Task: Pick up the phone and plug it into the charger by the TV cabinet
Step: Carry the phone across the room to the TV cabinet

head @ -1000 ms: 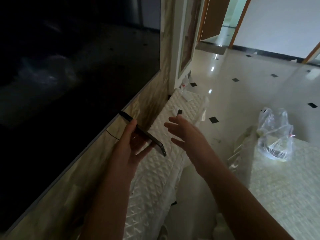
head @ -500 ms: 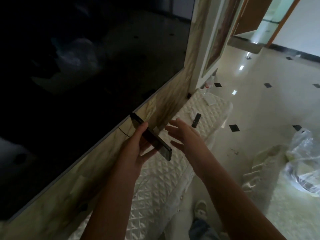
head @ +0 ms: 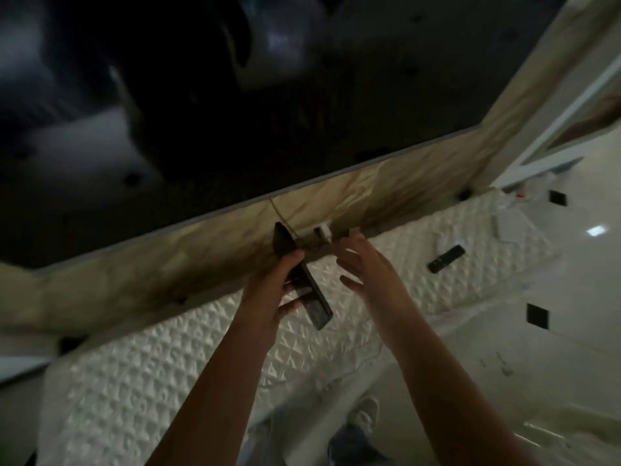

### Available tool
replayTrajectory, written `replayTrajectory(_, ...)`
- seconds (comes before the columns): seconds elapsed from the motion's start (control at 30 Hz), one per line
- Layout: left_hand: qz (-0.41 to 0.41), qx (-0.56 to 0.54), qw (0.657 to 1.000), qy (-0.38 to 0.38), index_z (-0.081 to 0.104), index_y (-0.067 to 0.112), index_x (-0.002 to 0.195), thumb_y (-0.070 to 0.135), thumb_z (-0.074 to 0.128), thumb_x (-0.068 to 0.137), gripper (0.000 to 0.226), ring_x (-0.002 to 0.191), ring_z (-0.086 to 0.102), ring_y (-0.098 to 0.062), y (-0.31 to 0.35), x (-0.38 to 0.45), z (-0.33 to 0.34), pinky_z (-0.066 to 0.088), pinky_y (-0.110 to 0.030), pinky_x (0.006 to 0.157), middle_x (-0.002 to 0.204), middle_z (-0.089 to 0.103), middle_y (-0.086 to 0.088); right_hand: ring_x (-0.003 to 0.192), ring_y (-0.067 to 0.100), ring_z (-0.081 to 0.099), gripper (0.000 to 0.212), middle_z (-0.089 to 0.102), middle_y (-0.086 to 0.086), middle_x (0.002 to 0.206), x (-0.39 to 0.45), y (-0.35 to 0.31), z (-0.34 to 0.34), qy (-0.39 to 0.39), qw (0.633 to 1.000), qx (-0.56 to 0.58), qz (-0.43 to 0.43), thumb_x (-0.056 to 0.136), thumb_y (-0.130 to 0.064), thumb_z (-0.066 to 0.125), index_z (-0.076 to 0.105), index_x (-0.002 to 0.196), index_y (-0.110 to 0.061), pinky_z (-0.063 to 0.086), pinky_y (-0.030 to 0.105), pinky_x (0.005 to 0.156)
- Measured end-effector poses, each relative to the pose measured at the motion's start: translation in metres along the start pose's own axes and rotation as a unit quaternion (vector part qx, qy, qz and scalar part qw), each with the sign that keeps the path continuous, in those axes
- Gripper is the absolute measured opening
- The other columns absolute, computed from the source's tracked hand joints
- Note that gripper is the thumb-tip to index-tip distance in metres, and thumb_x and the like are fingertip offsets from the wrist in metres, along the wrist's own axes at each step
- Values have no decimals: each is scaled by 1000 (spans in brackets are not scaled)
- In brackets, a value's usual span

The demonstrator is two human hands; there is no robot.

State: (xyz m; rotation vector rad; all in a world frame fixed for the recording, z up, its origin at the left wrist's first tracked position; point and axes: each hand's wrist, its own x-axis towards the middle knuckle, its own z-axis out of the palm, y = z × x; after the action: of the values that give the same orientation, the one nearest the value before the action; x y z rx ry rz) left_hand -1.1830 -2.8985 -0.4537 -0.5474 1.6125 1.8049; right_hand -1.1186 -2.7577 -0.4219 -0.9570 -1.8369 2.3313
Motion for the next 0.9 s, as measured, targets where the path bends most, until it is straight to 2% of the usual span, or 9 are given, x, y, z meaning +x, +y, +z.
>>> replayTrajectory(0.07,1,5,999,36,72,15,104,36,80,72,39,95,71,-21,-16,15,1,57,-52,90,84,76,1,117,9,56,33,65,-10,122,25,21,-2,-20,999,-10,32,98,-44,38,64,114,-31,42,35,101)
replayTrajectory(0.17,4,48,996,81,71,14,103,36,81,72,40,94,72,-21,-37,42,-5,58,-52,86,96,75,-7,118,12,57,30,65,-6,122,56,54,0,-30,997,-3,70,98,-45,38,62,110,-32,42,34,101)
replayTrajectory(0.3,-3,122,985,124,68,9,106,37,83,69,50,85,74,-20,-85,94,-23,61,-46,81,97,76,-12,120,14,56,47,63,-3,126,94,118,1,-43,991,-14,123,97,-46,39,55,131,-18,40,39,107)
replayTrajectory(0.4,-14,162,977,141,67,10,103,44,83,64,53,87,73,-23,-133,131,-40,61,-47,80,98,75,-13,118,13,56,49,63,-3,125,115,168,1,-51,988,-38,141,97,-48,38,54,132,-17,40,39,107)
replayTrajectory(0.5,-35,177,971,155,66,8,105,50,82,56,67,85,74,-24,-182,165,-50,61,-47,79,95,75,-12,114,10,56,45,63,-5,122,133,214,-3,-50,985,-63,149,95,-51,38,57,124,-22,40,39,106)
replayTrajectory(0.6,-20,231,957,176,65,7,101,53,81,58,65,75,72,-21,-231,196,-61,59,-35,63,86,73,-8,114,9,56,34,63,-8,118,148,254,-8,-46,985,-65,154,94,-52,39,61,108,-31,40,37,104)
replayTrajectory(0.67,-5,299,936,185,62,13,95,63,74,54,66,72,70,-20,-259,213,-69,53,-31,56,84,70,-3,116,12,55,42,62,-7,119,158,276,-9,-40,984,-59,164,95,-51,37,60,120,-25,41,34,100)
replayTrajectory(0.77,-11,389,896,211,49,25,96,70,67,49,67,81,63,-20,-292,231,-81,57,-40,69,94,58,2,118,13,54,52,62,-3,124,170,304,-7,-34,981,-60,182,96,-50,36,52,135,-19,41,32,98)
replayTrajectory(0.9,-23,437,874,210,49,21,104,72,64,49,77,89,58,-22,-320,242,-95,55,-42,73,99,50,2,120,13,54,53,60,-1,130,173,331,2,-40,976,-71,202,96,-53,34,53,132,-19,40,37,104)
